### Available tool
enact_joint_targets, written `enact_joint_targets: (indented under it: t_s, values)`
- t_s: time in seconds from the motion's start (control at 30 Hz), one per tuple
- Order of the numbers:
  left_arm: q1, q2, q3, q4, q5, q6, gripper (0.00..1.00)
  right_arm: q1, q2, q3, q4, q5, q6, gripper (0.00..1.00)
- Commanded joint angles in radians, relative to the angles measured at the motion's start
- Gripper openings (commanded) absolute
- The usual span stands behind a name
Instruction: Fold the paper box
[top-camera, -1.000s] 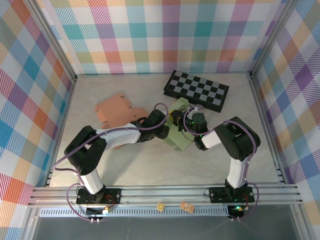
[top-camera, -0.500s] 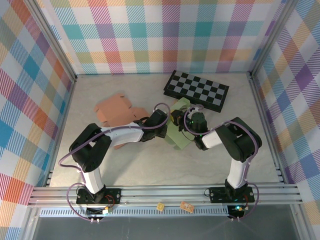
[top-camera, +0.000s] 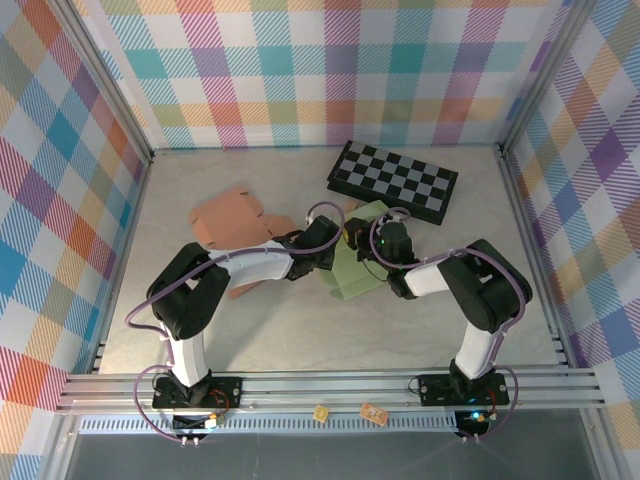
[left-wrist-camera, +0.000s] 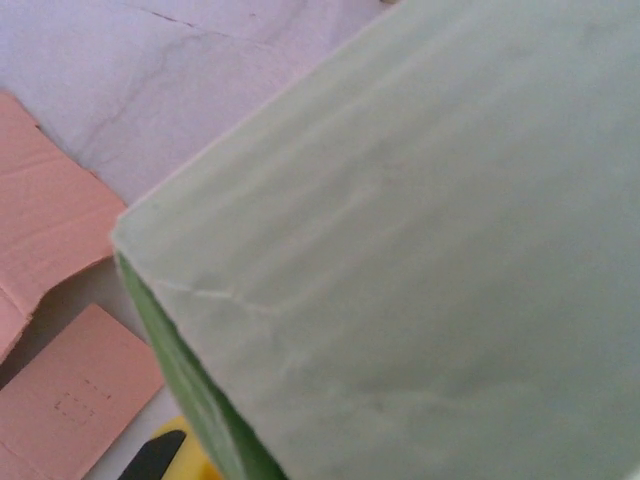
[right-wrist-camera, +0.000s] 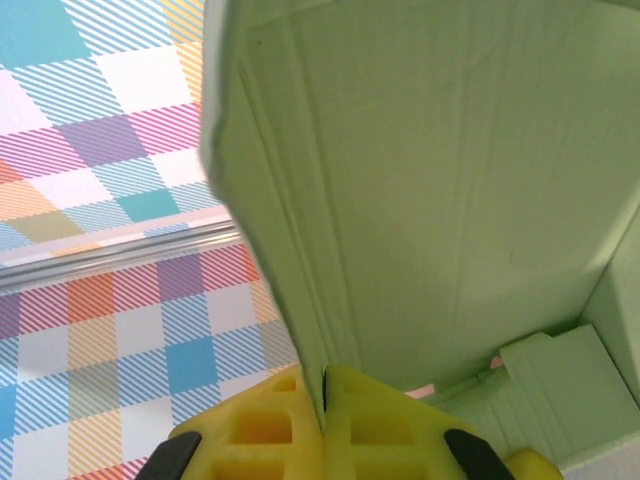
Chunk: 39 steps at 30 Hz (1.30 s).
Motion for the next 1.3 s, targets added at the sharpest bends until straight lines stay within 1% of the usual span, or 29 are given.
enact_joint_targets:
  t_s: [0.0,0.07,0.17,0.3,0.4,0.63,0.8,0.9,1.0,1.1,1.13,1.17,1.23,1.27]
  values:
    - [-0.005,0.033,0.033,-0.004,-0.02,-0.011,0.0,0.043,-0.026,0.014,-0.077,-0.049,0.043,0.0]
    - [-0.005,0.043,0.041,-0.008,-0.017,-0.008,0.02,0.043,-0.025,0.016,-0.083,-0.047,0.047,0.0]
    - [-0.003,0.066,0.059,-0.009,-0.006,0.007,0.1,0.043,-0.022,0.016,-0.087,-0.042,0.054,0.0]
    - [0.009,0.096,0.084,-0.001,0.0,0.026,0.14,0.042,-0.026,0.015,-0.098,-0.037,0.059,0.0]
    - [0.02,0.11,0.099,0.002,-0.003,0.036,0.22,0.043,-0.026,0.014,-0.094,-0.033,0.066,0.0]
    - [0.046,0.129,0.099,0.019,0.003,0.051,0.23,0.043,-0.044,0.013,-0.131,-0.021,0.069,0.0]
    - [0.053,0.143,0.111,0.032,-0.001,0.062,0.18,0.042,-0.05,0.018,-0.149,-0.017,0.073,0.0]
    - [0.055,0.145,0.114,0.044,-0.005,0.061,0.09,0.043,-0.05,0.017,-0.155,-0.016,0.081,0.0]
    - [0.055,0.147,0.115,0.047,-0.021,0.047,0.02,0.043,-0.049,0.018,-0.166,-0.013,0.086,0.0]
    - [0.054,0.146,0.115,0.043,-0.02,0.035,0.0,0.043,-0.055,0.022,-0.189,-0.009,0.09,0.0]
    - [0.054,0.144,0.117,0.04,-0.019,0.032,0.0,0.043,-0.057,0.025,-0.194,-0.007,0.088,0.01]
    - [0.055,0.142,0.115,0.036,-0.02,0.03,0.0,0.043,-0.058,0.028,-0.199,-0.007,0.088,0.07]
    - [0.055,0.134,0.111,0.03,-0.028,0.02,0.0,0.043,-0.068,0.04,-0.231,-0.008,0.085,0.22]
    - [0.054,0.132,0.111,0.024,-0.029,0.018,0.0,0.043,-0.078,0.045,-0.248,-0.008,0.084,0.27]
